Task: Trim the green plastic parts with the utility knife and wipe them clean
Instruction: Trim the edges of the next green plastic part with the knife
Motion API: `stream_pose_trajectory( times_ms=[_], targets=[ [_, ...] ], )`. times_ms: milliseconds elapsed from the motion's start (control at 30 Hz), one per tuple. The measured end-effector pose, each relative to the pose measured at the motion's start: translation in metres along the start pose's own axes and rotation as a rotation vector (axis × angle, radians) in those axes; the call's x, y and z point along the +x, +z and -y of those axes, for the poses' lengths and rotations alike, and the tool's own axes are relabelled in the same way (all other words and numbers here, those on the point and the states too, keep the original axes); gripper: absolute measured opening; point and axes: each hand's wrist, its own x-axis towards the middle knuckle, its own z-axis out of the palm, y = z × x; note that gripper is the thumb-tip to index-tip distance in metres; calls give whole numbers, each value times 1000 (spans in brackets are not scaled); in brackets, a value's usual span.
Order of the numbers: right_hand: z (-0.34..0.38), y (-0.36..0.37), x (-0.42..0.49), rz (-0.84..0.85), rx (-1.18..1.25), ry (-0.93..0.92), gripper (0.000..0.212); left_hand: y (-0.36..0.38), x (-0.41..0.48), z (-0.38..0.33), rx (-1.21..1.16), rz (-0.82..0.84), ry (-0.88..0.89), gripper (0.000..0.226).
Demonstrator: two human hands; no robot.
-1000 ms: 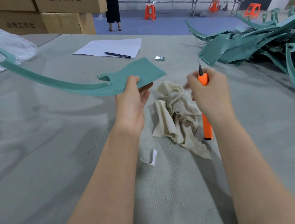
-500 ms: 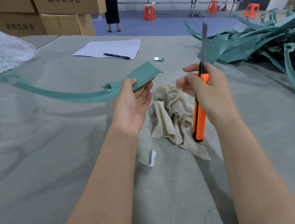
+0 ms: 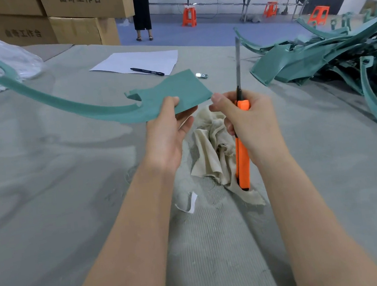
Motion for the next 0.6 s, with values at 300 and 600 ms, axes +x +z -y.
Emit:
stream_pose_trajectory(
  times_ms=[300, 600],
  targets=[
    [2, -3, 0, 36, 10, 33, 23, 0, -2, -2, 67, 56, 71, 13],
    [-3, -6, 3, -33, -45, 36, 38, -7, 1, -4, -217, 190, -167, 12]
  ],
)
